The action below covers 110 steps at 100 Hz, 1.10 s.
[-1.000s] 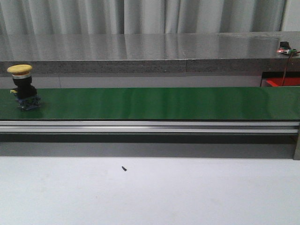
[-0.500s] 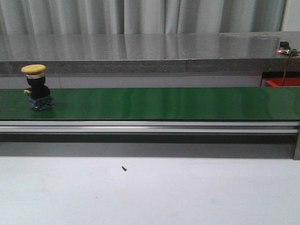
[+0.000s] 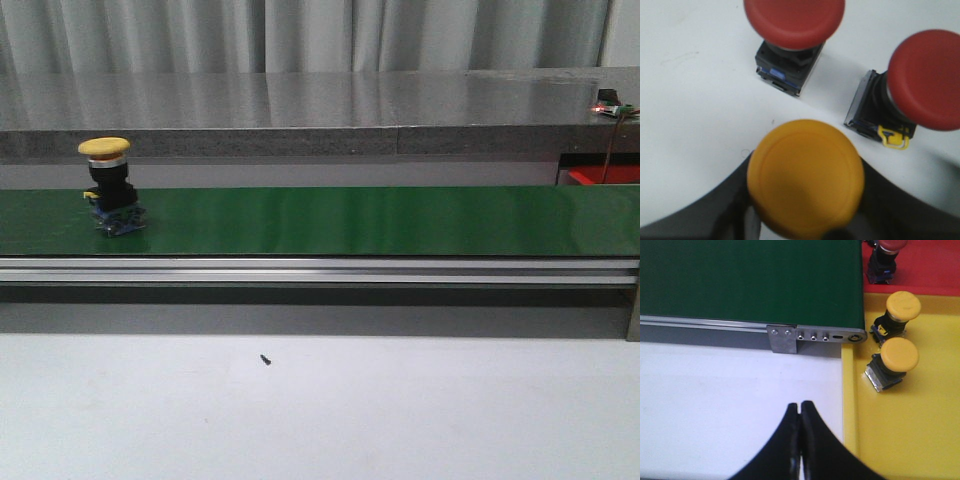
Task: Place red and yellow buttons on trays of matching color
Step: 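Move the left gripper back over another yellow button, then lower the left gripper and grasp the second yellow button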
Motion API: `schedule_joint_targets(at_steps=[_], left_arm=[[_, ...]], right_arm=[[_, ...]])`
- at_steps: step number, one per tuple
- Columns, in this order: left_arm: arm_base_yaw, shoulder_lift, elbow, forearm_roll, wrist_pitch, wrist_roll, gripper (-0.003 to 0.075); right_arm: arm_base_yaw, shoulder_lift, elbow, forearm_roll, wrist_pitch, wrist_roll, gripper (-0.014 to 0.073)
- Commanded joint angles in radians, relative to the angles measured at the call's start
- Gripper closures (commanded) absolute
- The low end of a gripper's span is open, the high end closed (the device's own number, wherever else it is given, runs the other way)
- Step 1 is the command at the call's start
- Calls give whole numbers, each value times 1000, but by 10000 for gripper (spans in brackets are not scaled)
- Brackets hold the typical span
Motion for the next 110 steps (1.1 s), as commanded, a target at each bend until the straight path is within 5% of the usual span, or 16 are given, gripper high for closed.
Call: schedule_joint_targets(at_steps=[1, 86, 110], left_arm=[[0, -59, -33, -12, -45, -5, 575], [-2, -414, 140, 27, 54, -3, 575], [-97, -438, 159, 27, 95, 23, 575]], right_arm=[[4, -1, -27, -1, -62, -1, 659], [4, -1, -27, -1, -62, -1, 659], [4, -1, -27, -1, -62, -1, 659]])
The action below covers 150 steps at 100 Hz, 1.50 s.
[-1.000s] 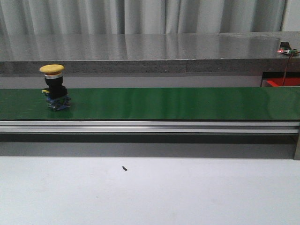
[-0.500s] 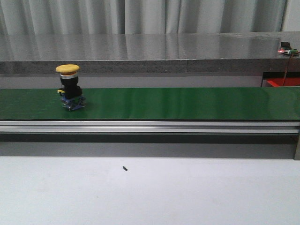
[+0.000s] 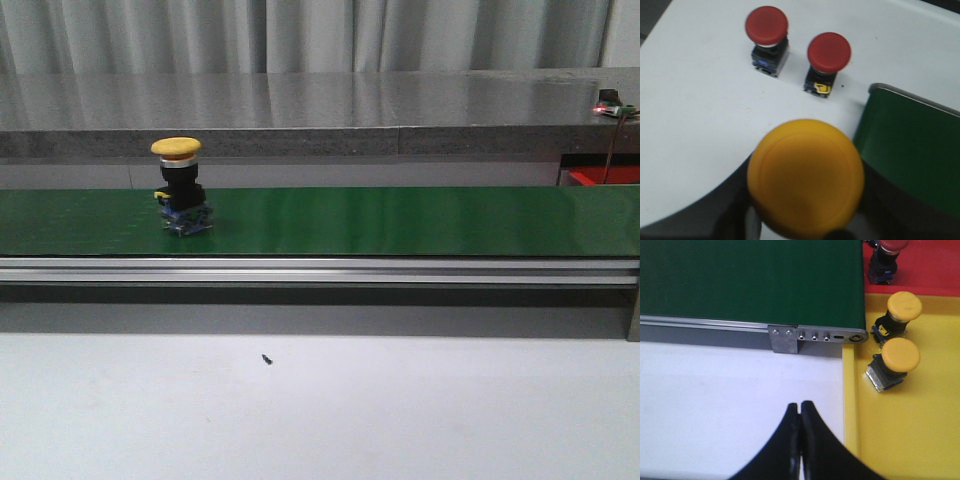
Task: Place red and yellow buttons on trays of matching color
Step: 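Lower the left gripper and grasp the second yellow button, then place the second yellow button on the belt start and release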
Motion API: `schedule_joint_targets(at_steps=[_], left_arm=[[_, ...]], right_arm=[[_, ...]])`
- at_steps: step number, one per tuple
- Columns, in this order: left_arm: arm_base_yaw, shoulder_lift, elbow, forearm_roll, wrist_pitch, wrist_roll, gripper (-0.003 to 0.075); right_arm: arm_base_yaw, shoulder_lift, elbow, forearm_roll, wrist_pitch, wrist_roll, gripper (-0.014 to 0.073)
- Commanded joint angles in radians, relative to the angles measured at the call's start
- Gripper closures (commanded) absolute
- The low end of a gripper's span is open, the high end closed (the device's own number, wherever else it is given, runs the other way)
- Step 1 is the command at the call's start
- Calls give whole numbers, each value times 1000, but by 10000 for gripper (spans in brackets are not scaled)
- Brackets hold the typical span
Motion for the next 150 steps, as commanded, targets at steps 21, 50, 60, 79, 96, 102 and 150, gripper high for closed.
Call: schedule_joint_targets(at_steps=[21, 50, 60, 79, 96, 102, 150], left_arm=[[-127, -40, -23, -9, -33, 5, 575], [-143, -21, 1, -12, -7, 5, 575], [-143, -21, 10, -12, -7, 5, 575], [-143, -21, 11, -12, 12, 5, 374], [-143, -46, 11, -60, 18, 23, 57], [-143, -66, 13, -74, 18, 33, 37], [-223, -382, 139, -85, 148, 47, 300]], right_arm=[[4, -1, -27, -1, -62, -1, 659], [4, -1, -27, -1, -62, -1, 659], [4, -1, -27, -1, -62, -1, 659], [4, -1, -27, -1, -62, -1, 659], [4, -1, -27, -1, -62, -1, 659], [4, -1, -27, -1, -62, -1, 659], [4, -1, -27, -1, -62, -1, 659]])
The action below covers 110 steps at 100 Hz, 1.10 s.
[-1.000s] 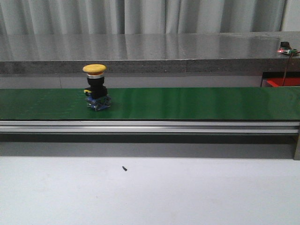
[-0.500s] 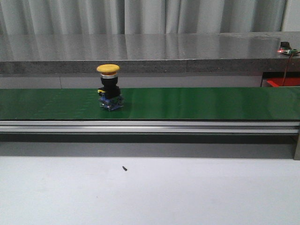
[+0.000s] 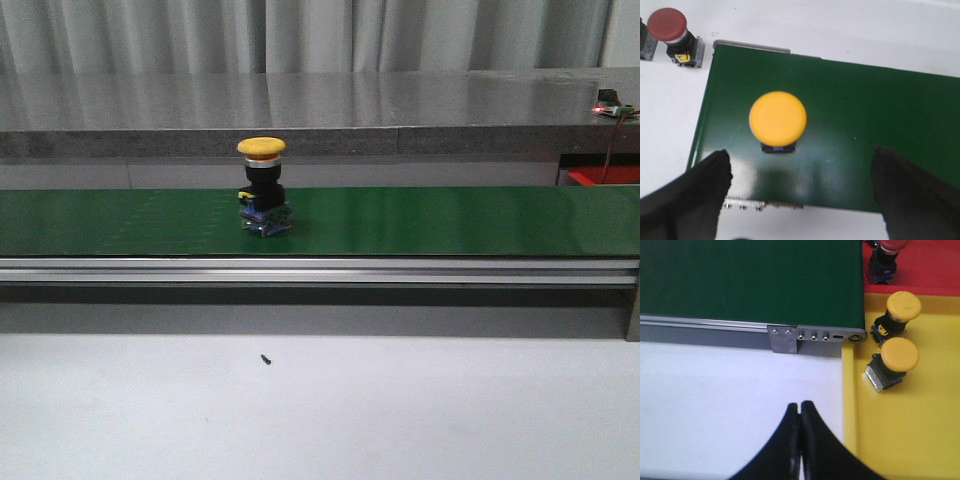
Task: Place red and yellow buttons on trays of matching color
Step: 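Place the second yellow button on the belt start and release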
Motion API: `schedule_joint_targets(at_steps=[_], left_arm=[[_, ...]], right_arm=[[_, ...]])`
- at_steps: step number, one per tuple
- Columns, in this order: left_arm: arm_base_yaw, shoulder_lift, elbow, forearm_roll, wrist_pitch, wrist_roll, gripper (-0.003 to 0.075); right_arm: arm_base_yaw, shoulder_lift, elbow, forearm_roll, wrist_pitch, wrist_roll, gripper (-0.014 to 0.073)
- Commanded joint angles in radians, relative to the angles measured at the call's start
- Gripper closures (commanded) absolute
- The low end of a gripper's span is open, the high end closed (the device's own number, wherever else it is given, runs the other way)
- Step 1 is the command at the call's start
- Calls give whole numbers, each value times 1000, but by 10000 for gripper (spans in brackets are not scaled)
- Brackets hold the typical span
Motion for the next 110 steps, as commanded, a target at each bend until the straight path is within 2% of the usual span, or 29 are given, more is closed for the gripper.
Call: schedule_joint_targets(at_steps=[1, 22, 85, 110], left_arm=[[-10, -109, 6, -25, -4, 1, 323], [-10, -279, 92, -41, 45, 1, 740], [-10, -547, 356, -58, 183, 3, 740], [-10, -592, 390, -33, 203, 3, 740]], right_arm=[[4, -1, -27, -1, -62, -1, 659], [4, -1, -27, -1, -62, -1, 659], [4, -1, -27, -1, -62, -1, 659], [4, -1, -27, -1, -62, -1, 659]])
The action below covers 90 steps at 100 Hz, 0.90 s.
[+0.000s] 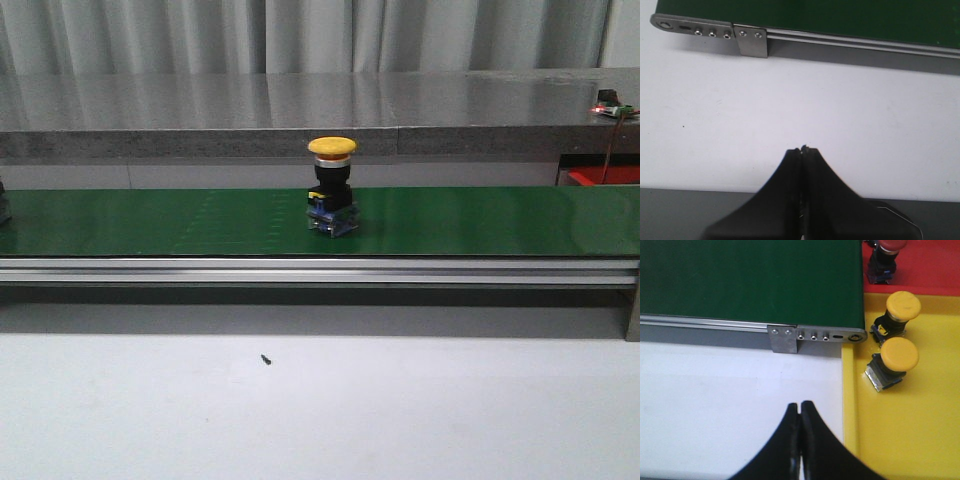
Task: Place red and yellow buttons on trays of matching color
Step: 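Place the second yellow button on the belt start and release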
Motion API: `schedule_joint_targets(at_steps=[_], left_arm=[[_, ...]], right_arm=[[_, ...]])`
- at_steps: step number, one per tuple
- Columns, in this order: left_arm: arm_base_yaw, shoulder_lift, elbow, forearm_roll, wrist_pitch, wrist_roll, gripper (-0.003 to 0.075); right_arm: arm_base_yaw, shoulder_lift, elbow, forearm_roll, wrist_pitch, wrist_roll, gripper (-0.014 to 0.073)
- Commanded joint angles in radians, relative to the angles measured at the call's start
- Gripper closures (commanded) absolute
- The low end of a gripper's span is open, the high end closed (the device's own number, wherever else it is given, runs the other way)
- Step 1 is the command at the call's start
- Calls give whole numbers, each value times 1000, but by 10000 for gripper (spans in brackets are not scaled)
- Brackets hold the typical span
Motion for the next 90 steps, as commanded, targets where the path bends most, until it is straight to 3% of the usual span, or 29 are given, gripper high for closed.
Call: schedule_joint_targets(at_steps=[1, 90], left_arm=[[-6, -11, -24, -11, -33, 3, 740], [-6, -8, -24, -11, -38, 3, 740]], right_arm=[[4, -1, -27, -1, -62, -1, 659], [4, 56, -50, 39, -3, -5, 659]])
